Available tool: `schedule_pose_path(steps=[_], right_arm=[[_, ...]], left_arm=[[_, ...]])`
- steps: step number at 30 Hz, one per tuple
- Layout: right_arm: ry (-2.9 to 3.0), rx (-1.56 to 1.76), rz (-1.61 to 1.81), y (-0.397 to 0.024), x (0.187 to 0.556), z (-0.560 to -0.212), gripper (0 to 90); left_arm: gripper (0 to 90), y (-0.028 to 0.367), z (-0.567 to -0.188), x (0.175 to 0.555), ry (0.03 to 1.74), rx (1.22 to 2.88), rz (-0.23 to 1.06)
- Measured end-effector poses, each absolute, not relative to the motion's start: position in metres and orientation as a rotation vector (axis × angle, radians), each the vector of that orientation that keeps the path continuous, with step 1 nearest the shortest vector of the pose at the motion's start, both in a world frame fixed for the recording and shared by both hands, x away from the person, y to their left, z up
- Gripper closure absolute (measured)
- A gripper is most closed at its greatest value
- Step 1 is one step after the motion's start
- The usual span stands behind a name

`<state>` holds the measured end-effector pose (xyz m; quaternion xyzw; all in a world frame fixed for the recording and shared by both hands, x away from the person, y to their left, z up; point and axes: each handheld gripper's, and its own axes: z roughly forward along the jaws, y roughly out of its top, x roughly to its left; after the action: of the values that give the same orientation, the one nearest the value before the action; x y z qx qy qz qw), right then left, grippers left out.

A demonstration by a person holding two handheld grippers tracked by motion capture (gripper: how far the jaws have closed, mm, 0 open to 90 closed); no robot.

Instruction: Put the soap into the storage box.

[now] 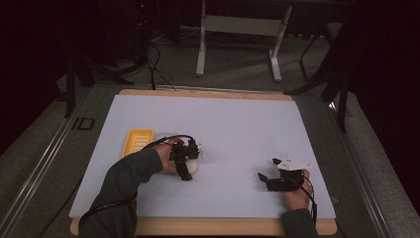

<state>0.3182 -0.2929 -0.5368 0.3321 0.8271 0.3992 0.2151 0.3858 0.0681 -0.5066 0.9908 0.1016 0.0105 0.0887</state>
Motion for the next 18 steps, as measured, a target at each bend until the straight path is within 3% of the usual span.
schedule_pose_path(steps=[18], right_arm=[[2.294,0.920,1.104,-0.293,0.318,-0.537,16.9]], left_arm=[[22.5,0.060,-0.504,0.391,0.324,3.025,0.017]])
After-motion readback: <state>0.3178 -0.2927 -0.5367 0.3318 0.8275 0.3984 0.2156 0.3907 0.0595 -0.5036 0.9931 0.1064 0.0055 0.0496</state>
